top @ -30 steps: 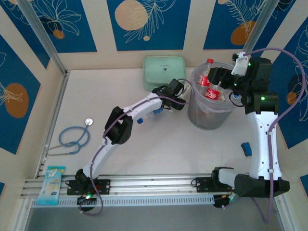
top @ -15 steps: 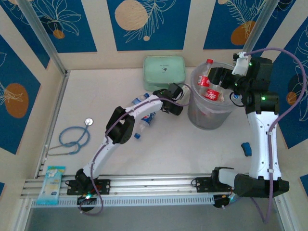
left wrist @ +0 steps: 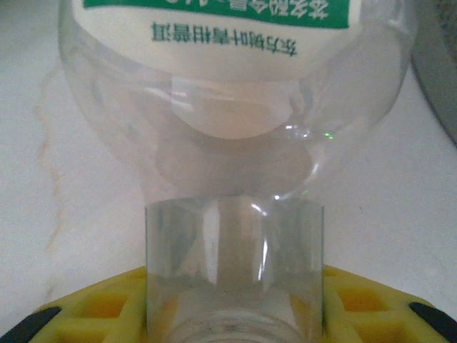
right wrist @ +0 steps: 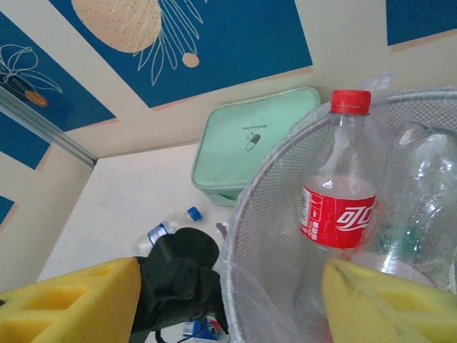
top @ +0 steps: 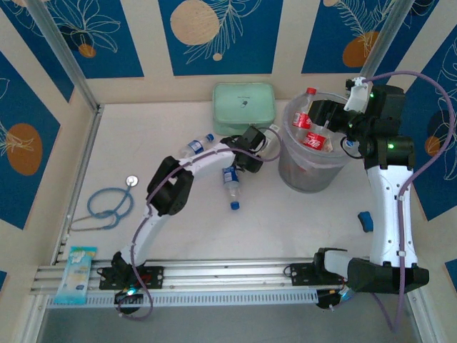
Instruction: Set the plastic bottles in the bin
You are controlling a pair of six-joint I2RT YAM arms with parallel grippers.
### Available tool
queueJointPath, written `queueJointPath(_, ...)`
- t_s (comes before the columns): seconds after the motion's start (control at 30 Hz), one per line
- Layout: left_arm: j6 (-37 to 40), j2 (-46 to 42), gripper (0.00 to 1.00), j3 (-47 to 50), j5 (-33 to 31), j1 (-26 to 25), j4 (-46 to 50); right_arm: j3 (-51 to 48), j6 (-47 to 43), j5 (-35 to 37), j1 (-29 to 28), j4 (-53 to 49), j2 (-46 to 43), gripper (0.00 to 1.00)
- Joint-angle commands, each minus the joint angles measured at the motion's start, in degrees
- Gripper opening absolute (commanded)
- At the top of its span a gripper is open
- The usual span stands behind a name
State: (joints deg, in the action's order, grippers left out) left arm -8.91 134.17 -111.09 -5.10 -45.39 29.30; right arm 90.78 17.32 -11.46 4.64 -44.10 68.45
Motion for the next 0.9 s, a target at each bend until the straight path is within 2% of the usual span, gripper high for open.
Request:
queueJointPath(0.0, -0.4, -9.9, 0.29, 4.4, -2.9, 0.2, -5.3, 1.0, 1.6, -2.1, -0.2, 1.3, -0.3, 0.68)
queueJointPath(0.2, -2.1, -23.7, 0.24, 17.2, -9.0, 1.0, -8.7, 1.1, 3.1, -3.3, -1.6, 3.0, 0.5, 0.66)
queueJointPath(0.3, -4.2, -32.1, 0.20, 25.2, -9.1, 1.9, -9.3, 2.1, 3.0, -3.6, -3.6, 2.9, 1.6, 0.65)
queueJointPath(0.43, -7.6, -44.3, 0.10, 39.1, -1.5, 2.6, -18.8, 4.5, 1.4, -3.4, -10.0, 0.8, 5.1, 0.66)
queueJointPath(0.6, -15.4, -56.0, 0.00, 53.4, 8.1, 2.5, -31.4, 6.7, 1.7, -4.1, -18.8, 0.9, 10.4, 0.66)
queueJointPath(0.67, -17.3, -60.6, 0.00, 58.7, 8.9, 2.5, -35.5, 8.3, 0.7, -2.7, -22.2, -0.5, 12.9, 0.73)
queueJointPath(0.77, -17.2, -65.2, 0.00, 62.6, 10.4, 2.5, -37.5, 9.9, 0.2, -1.4, -24.6, -1.5, 16.7, 0.95)
queueJointPath(0.8, -17.1, -66.0, 0.00, 63.2, 11.1, 2.4, -37.8, 10.5, 0.4, -1.3, -25.0, -1.6, 17.7, 0.99)
queueJointPath(0.87, -17.4, -67.3, 0.00, 64.7, 12.1, 2.4, -39.1, 11.7, 0.8, -1.7, -26.5, -1.6, 20.3, 0.99)
